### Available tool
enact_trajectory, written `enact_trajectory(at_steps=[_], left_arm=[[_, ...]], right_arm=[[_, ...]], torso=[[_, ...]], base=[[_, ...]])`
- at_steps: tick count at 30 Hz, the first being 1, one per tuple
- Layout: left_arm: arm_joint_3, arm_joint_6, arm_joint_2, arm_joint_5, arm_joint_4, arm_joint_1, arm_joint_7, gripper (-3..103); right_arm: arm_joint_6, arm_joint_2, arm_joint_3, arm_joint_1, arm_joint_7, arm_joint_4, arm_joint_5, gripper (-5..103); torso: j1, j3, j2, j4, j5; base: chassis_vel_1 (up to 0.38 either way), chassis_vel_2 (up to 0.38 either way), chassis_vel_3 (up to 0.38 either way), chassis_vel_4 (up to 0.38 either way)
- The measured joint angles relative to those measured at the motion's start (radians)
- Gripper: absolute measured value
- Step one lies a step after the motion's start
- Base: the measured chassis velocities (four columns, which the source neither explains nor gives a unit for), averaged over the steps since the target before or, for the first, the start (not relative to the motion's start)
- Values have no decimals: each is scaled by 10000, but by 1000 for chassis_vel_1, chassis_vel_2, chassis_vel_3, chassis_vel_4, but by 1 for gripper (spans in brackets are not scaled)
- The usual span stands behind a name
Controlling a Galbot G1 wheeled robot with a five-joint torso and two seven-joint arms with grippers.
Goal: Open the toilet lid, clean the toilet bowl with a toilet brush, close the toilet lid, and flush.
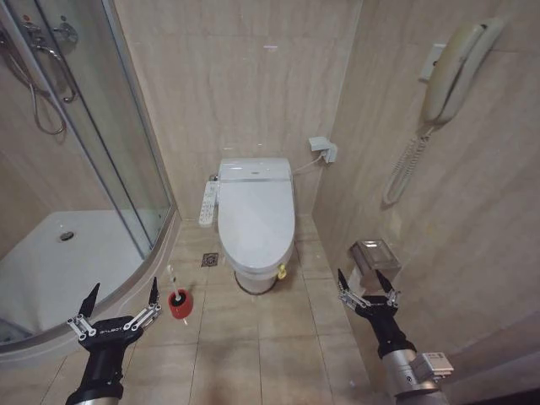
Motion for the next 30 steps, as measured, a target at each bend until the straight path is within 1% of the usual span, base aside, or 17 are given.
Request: enact_trajectory(at_steps=[14, 27, 28, 30], left_arm=[[0, 0, 0, 0, -1, 0, 0, 100], [0, 0, 0, 0, -1, 0, 0, 100], [0, 0, 0, 0, 0, 0, 0, 100], [-1, 0, 0, 0, -1, 0, 0, 100]], right_arm=[[149, 1, -62, 259, -170, -455, 90, 100], [159, -33, -58, 271, -183, -527, 180, 100], [160, -35, -60, 277, -188, -527, 184, 100], [204, -35, -63, 281, -228, -544, 184, 100]], torso=[[-4, -2, 1, 1, 1], [-6, -2, 4, 2, 1], [-5, -2, 3, -1, -1], [-4, -2, 4, 1, 1]], base=[[-130, 130, 129, -136], [-118, 116, 119, -129], [-138, 132, 147, -135], [-140, 150, 126, -140]])
